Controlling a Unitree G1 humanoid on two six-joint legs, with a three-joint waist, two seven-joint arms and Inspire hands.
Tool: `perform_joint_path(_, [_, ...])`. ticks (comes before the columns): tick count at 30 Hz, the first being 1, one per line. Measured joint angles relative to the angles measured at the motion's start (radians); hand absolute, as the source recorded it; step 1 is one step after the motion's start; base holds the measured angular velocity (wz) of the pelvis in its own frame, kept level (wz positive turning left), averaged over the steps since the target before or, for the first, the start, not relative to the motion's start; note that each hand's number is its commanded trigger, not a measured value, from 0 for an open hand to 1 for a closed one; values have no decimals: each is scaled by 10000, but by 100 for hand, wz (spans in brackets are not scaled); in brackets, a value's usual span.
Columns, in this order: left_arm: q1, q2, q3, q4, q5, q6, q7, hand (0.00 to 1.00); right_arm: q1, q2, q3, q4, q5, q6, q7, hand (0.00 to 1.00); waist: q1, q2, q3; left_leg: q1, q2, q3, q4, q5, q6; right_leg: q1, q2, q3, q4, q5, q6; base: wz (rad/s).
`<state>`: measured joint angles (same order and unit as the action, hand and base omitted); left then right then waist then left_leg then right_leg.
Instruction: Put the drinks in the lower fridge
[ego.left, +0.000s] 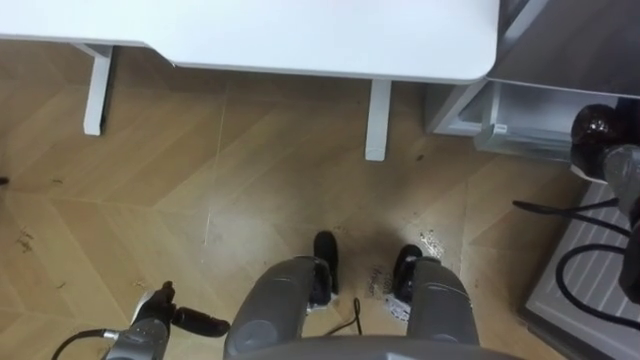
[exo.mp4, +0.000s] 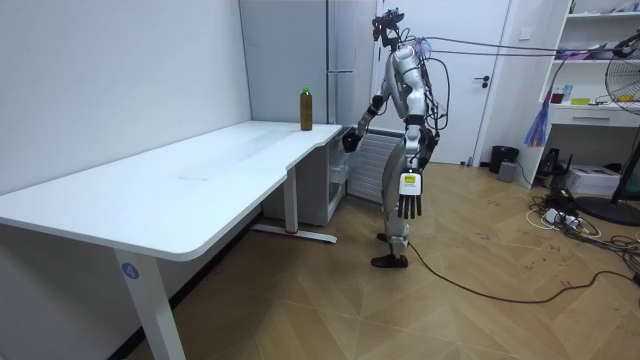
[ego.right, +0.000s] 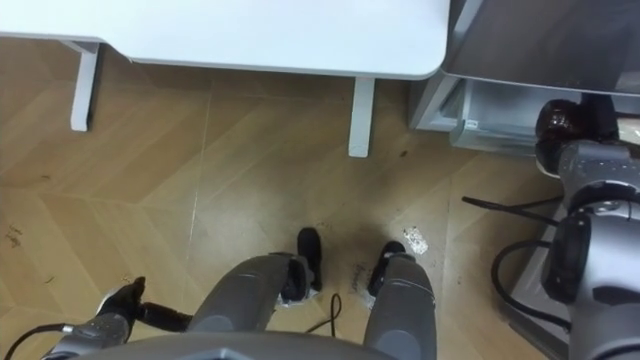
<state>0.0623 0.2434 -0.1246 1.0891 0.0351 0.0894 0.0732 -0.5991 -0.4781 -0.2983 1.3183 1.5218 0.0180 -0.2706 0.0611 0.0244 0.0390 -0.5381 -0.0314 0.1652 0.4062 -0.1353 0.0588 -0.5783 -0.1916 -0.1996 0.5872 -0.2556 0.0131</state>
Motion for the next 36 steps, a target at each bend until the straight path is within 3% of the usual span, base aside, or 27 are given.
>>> perform_joint_path(6, [0, -2, 0, 1, -2, -190, -66, 0, -1, -6, 1, -5, 0, -228, 16, 100, -24, -2, 0, 13, 10, 2, 0, -11, -18, -1, 14, 16, 6, -11, -19, 0])
perform_joint_path(16, [0, 5, -1, 40, -3, -327, -184, 0, -35, -66, 27, -28, 2, -253, -27, 100, -17, -6, 2, 28, 4, 12, -17, -11, -18, 0, 4, 23, 14, -10, -18, 0])
perform_joint_path(17, [0, 6, -1, 60, -3, -344, -198, 0, -35, -71, 27, -28, 1, -252, -32, 0, -16, -10, 4, 39, 2, 24, -33, -10, -18, 0, 2, 30, 14, -10, -18, 0])
perform_joint_path(24, [1, 25, 1, 137, 0, -350, -278, 0, -58, -165, 17, -26, 107, -252, -447, 0, 16, -58, 33, 72, 29, 205, -41, -10, -17, 24, -21, 24, 4, -10, -18, 0])
perform_joint_path(36, [11, 20, 0, 143, -17, -333, -453, 0, -7, -162, 41, -12, 132, -255, -446, 0, 248, -25, 16, 95, 140, 262, -105, -15, -26, 25, 96, 46, -144, 67, -87, -2])
